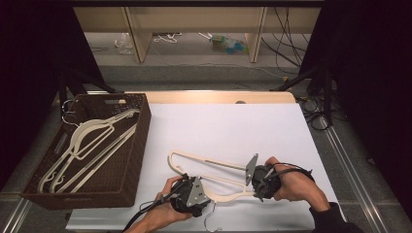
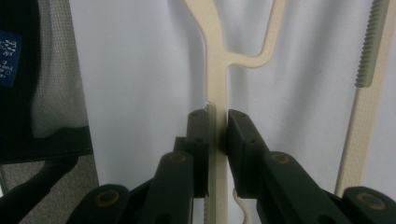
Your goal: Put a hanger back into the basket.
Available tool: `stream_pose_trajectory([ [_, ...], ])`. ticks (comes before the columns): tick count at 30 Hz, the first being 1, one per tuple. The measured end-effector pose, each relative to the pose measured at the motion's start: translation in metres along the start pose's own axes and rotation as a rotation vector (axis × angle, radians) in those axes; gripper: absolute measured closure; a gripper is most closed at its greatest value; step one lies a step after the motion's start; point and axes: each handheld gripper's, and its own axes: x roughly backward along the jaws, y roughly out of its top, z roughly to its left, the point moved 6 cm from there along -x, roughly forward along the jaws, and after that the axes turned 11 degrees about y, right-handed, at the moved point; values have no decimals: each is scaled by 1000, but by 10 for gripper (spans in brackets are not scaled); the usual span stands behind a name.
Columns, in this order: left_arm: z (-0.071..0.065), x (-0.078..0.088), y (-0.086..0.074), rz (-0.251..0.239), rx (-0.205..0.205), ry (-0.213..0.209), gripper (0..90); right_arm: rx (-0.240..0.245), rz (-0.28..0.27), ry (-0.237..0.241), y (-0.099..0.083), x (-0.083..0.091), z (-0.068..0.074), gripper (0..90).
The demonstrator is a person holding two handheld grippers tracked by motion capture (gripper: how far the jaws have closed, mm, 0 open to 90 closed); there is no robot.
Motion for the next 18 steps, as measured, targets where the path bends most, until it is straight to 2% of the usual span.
stream_pose_trajectory([
  [1,-1,1,0,4,-17,-3,257,-14,-7,6,-1,0,0,795],
  [3,-3,2,1,5,-47,-3,284,-5,-22,16,-2,3,0,795],
  [4,-3,1,2,-1,-43,1,284,-16,-28,26,-3,4,1,795],
  [6,-4,1,1,16,-31,-8,279,0,-37,23,-3,8,1,795],
  [8,-3,-1,3,-3,-32,15,286,-2,-46,20,-3,12,2,795],
  [10,-2,-2,5,-14,-27,20,282,7,-55,22,-3,13,3,795],
  [13,-4,-2,6,-25,-42,16,297,3,-55,20,-4,12,2,795],
  [14,-4,-2,6,-25,-69,13,312,-2,-52,21,-5,12,2,795],
  [18,-6,-5,8,-47,-117,10,348,-3,-51,27,-6,10,1,795],
])
